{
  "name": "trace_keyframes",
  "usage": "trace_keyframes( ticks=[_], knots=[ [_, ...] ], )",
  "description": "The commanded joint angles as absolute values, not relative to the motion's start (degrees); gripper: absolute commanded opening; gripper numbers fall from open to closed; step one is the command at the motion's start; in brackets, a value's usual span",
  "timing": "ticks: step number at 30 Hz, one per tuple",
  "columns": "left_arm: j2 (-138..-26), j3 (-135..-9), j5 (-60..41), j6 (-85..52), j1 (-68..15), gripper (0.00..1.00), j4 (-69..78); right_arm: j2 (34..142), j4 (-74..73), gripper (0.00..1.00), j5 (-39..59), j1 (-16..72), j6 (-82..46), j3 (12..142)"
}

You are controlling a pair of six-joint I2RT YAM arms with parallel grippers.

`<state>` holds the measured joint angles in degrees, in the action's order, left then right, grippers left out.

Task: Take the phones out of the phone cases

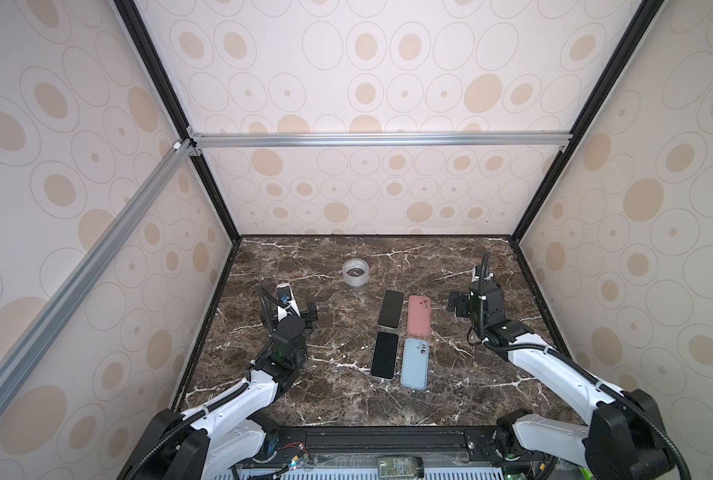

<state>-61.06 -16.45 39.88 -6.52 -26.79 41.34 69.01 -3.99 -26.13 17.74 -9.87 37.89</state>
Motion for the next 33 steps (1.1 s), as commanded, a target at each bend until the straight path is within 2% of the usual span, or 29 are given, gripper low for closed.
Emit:
trace_keyframes(
  ticks=[1,6,10,17,20,22,26,33],
  knots=[
    [-63.0,-10.8,41.3,3.3,-24.8,0.99,56.8,71.6,-16.2,1.00,-28.7,15.6,-0.5,33.6],
    [-67.6,-7.1,38.0,5.5,-20.8,0.99,63.8,78.0,-26.6,1.00,-25.9,12.3,1.5,29.5],
    [-76.1,-6.5,34.0,7.0,-17.9,0.99,74.1,83.2,-34.8,1.00,-22.0,10.5,2.9,28.2],
    [-89.4,-5.7,21.8,5.8,-10.5,0.99,93.2,86.5,-42.1,1.00,-15.4,5.4,-0.5,25.6],
    [-89.0,-5.6,17.6,2.1,-7.5,0.99,90.5,89.6,-53.6,1.00,-13.8,5.0,0.6,21.7],
    [-92.4,-7.0,16.8,2.8,-6.9,0.99,92.7,88.1,-48.8,1.00,-14.2,5.0,-0.1,22.5],
    [-90.5,-12.6,15.1,-2.8,-3.0,0.99,77.8,89.1,-49.0,1.00,-13.9,4.7,-0.4,23.3],
    [-90.2,-12.3,13.6,-2.5,-2.7,0.99,78.2,88.2,-47.0,1.00,-13.8,4.7,-0.4,23.6]
  ],
)
